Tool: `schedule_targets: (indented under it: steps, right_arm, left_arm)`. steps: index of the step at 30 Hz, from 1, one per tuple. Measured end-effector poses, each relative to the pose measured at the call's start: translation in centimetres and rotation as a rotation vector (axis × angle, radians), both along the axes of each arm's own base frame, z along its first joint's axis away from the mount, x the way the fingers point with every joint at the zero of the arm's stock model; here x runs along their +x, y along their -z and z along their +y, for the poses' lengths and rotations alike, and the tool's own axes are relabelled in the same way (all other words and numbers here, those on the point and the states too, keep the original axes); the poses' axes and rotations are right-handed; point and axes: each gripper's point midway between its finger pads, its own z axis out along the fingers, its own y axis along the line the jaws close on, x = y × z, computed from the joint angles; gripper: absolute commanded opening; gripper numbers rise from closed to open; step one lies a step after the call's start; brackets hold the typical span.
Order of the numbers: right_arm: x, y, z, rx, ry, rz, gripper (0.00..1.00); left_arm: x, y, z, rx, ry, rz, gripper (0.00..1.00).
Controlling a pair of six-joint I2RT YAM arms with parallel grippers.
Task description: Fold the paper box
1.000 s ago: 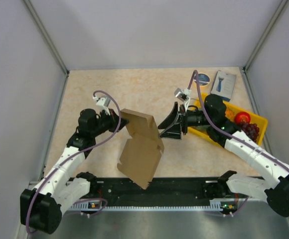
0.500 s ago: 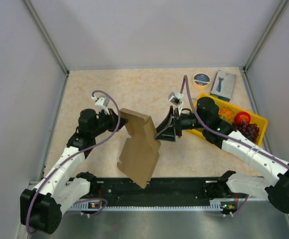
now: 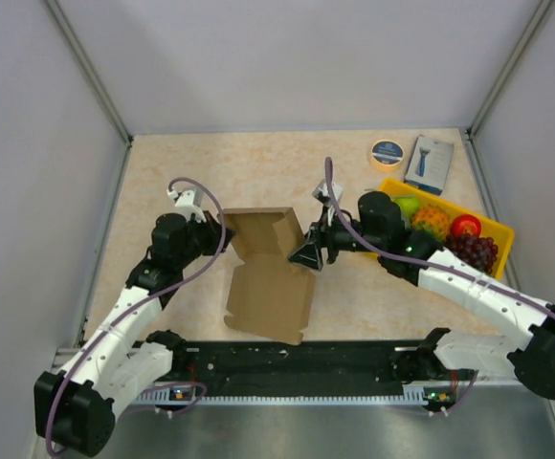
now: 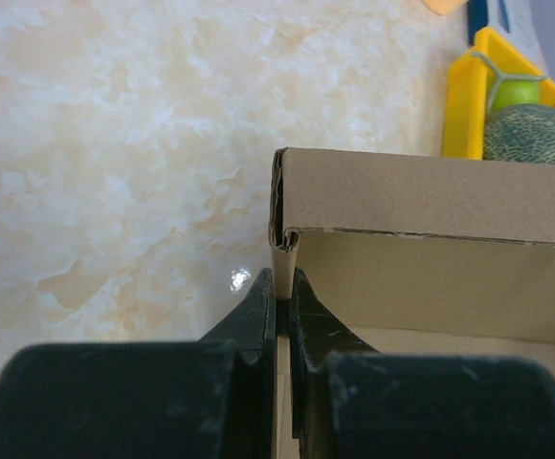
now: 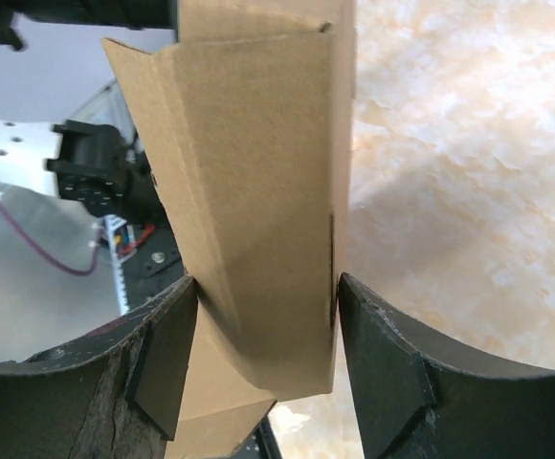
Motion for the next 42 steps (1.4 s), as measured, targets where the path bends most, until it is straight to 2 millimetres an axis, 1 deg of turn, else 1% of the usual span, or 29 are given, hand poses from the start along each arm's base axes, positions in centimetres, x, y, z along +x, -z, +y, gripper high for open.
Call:
schedule_targets:
  steps: [3, 6, 8, 11, 12, 15, 17, 19, 20, 22, 23, 27, 31, 32, 34, 39, 42]
  right_arm:
    - [1.1, 1.1, 0.2, -0.046, 0.048, -0.020, 0.62]
    - [2.5, 2.0, 0.0, -0.086, 0.105, -0.048, 0.62]
    - [3.5, 2.4, -0.2, -0.107, 0.140, -0.079, 0.62]
    - [5.2, 3.4, -0.1, -0.132, 0.190, -0.127, 0.60]
    - [5.8, 4.2, -0.2, -0.147, 0.207, -0.139, 0.59]
    - [7.1, 6.5, -0.4, -0.199, 0.253, -0.155, 0.58]
    - [7.7, 7.9, -0.8, -0.236, 0.274, -0.166, 0.57]
    - [8.0, 8.2, -1.0, -0.248, 0.289, -0.178, 0.53]
    - [8.1, 8.0, -1.0, -0.245, 0.294, -0.185, 0.50]
    - [8.4, 7.6, -0.9, -0.232, 0.303, -0.199, 0.46]
    - [8.5, 7.5, -0.8, -0.228, 0.306, -0.201, 0.46]
    - [8.3, 7.3, -0.6, -0.212, 0.299, -0.192, 0.57]
    - [7.0, 7.4, 0.2, -0.185, 0.232, -0.150, 0.63]
    - [6.6, 7.5, 0.3, -0.183, 0.212, -0.135, 0.66]
    - [5.9, 7.5, 0.3, -0.180, 0.186, -0.114, 0.68]
    - [5.1, 6.8, -0.9, -0.175, 0.203, -0.126, 0.71]
    - [5.3, 6.8, -1.7, -0.185, 0.240, -0.145, 0.71]
  left_arm:
    - [-0.1, 0.7, 0.3, 0.031, -0.028, 0.021, 0.00]
    - [-0.1, 1.1, 0.5, 0.055, -0.052, 0.026, 0.00]
    - [0.0, 1.2, 0.4, 0.073, -0.063, 0.006, 0.00]
    - [0.0, 2.0, 0.1, 0.105, -0.079, -0.035, 0.00]
    - [-0.1, 2.3, 0.0, 0.125, -0.086, -0.051, 0.00]
    - [-0.1, 3.0, -0.1, 0.178, -0.106, -0.094, 0.00]
    - [0.0, 2.9, 0.0, 0.208, -0.116, -0.117, 0.00]
    - [0.2, 2.7, 0.2, 0.224, -0.129, -0.138, 0.00]
    - [0.3, 2.5, 0.4, 0.230, -0.141, -0.147, 0.00]
    - [0.5, 2.2, 0.5, 0.232, -0.156, -0.159, 0.00]
    - [0.6, 2.1, 0.6, 0.234, -0.164, -0.163, 0.00]
    - [0.7, 1.9, 0.8, 0.246, -0.183, -0.177, 0.00]
    - [0.8, 1.9, 1.0, 0.262, -0.194, -0.183, 0.00]
    - [0.8, 1.9, 1.1, 0.266, -0.196, -0.184, 0.00]
    - [0.8, 1.9, 1.2, 0.271, -0.199, -0.186, 0.00]
    - [1.0, 1.8, 1.4, 0.280, -0.214, -0.209, 0.00]
    - [1.2, 2.0, 1.5, 0.290, -0.214, -0.238, 0.00]
